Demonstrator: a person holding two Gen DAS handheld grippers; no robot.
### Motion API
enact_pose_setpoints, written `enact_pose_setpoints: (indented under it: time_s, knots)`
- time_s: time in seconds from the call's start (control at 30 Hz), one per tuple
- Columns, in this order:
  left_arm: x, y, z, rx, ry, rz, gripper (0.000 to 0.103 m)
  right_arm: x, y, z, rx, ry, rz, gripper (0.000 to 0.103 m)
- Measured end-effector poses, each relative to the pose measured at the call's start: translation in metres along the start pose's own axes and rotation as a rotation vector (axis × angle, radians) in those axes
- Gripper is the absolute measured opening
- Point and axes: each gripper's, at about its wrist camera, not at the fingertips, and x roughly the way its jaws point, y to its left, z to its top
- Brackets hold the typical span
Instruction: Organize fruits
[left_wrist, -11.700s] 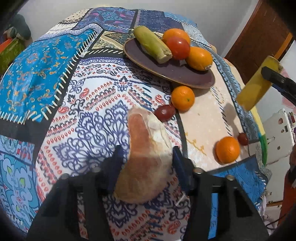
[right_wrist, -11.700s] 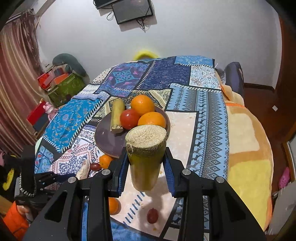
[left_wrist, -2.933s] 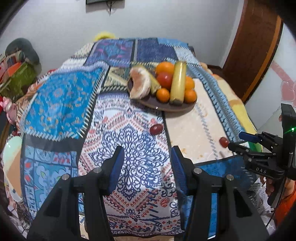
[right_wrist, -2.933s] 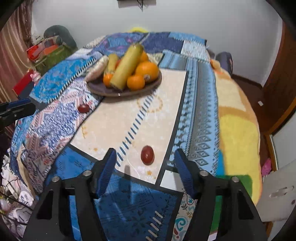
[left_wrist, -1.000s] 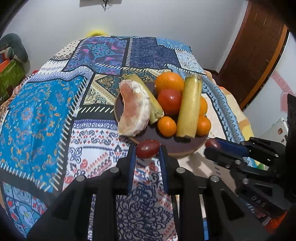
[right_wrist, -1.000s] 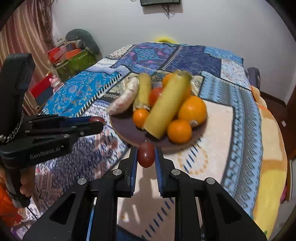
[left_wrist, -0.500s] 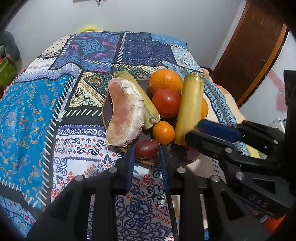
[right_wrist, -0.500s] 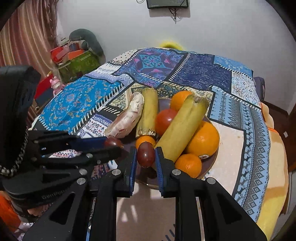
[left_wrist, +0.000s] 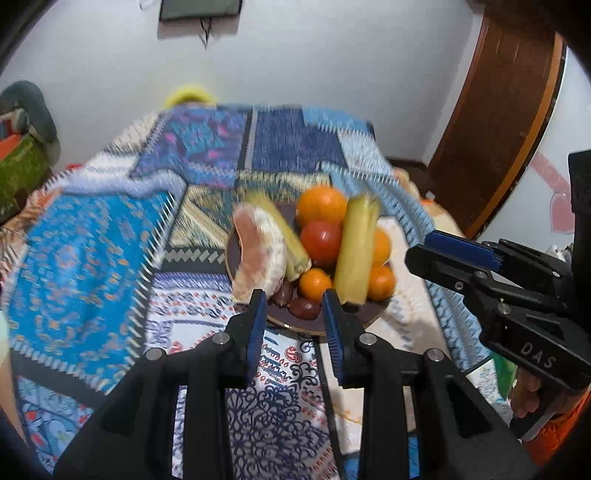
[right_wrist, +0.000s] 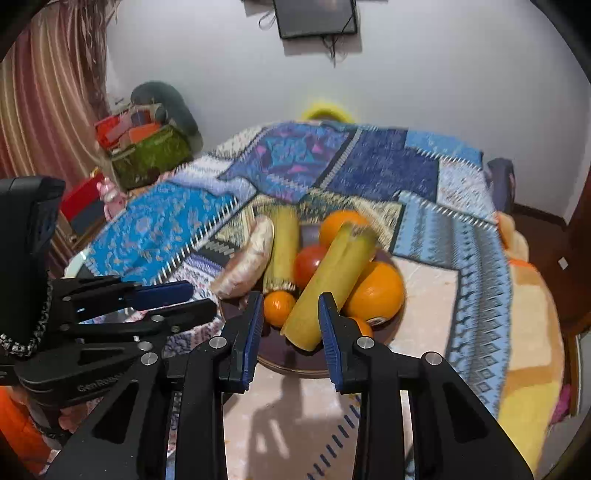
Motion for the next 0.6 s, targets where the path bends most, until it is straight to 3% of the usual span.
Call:
enact_pose_setpoints:
  time_s: [0.23, 0.5, 0.6]
  knots:
    - [-0.103, -0.024, 0.012, 0.029, -0.221, 0.044, 0.031, -0.086, 0.019, 0.014, -0.016, -0.174, -0.042, 0.028]
    - [-0.215, -0.061, 0.001, 0.078, -0.445, 0.082, 0.031, -0.188, 0.05, 0.013, -0.035, -0.389, -0.065, 0.028]
    - [-0.242, -0.07, -0.008, 0.088, -0.501, 0.085, 0.043, -0.217, 0.059, 0.009, -0.034, -0.452, -0.066, 0.028]
